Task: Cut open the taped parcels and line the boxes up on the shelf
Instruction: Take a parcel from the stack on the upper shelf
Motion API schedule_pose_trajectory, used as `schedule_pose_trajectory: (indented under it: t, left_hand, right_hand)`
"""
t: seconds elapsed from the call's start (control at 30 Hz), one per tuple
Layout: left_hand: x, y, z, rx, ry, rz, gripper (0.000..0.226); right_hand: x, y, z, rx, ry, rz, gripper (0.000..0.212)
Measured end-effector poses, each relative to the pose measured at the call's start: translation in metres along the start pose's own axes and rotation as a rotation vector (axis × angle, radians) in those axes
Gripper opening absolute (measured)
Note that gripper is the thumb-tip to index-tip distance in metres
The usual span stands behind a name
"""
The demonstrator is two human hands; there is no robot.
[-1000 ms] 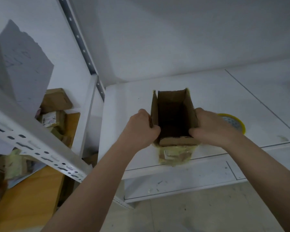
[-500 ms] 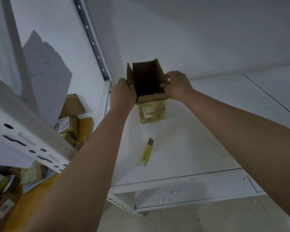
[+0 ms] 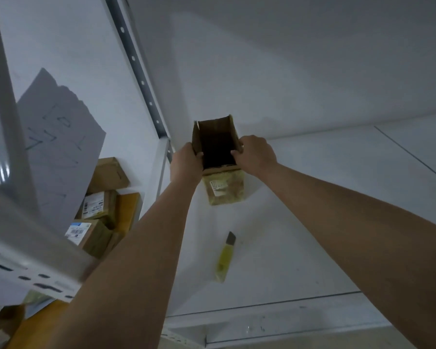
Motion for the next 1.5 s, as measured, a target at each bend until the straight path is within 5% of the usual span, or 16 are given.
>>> schedule_pose_trajectory:
  t: [0.33, 0.5, 0.63, 0.9, 1.5]
  left_hand:
    - [-0.027, -0.015, -0.012, 0.010, -0.116, -0.093, 0.052]
    - [-0.029, -0.004, -0.065, 0.333, -0.320, -0.102, 0.033]
    - [0.008, 0.030, -0.111, 0.611, -0.379, 0.051, 0.033]
    - [0.081, 0.109, -0.210, 0.796, -0.290, 0.159, 0.033]
    - [0.311, 0.330, -0.482, 0.984, 0.022, 0.450, 0.031]
  right_hand:
    - [-0.040, 0.003, -0.009, -0.127, 0.349, -0.083, 0.060]
    - [-0.102, 0.018, -0.039, -0.154, 0.560, -0.224, 0.055]
    - [-0.133, 0.048, -0.083, -0.130, 0.578, -0.271, 0.049]
    - [-0.193, 0.137, -0.197, 0.050, 0.533, -0.364, 0.042]
    - [-0.371, 0.381, -0.477, 0.464, 0.655, -0.359, 0.041]
Point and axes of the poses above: each hand's wrist, its own y-axis away from the middle knuckle, its own x-axis out of the palm, z = x × y, the point moved 1 cm from there along -y, towards the middle knuckle, and after that the axes turned 9 degrees about y, right-handed, at the moved point
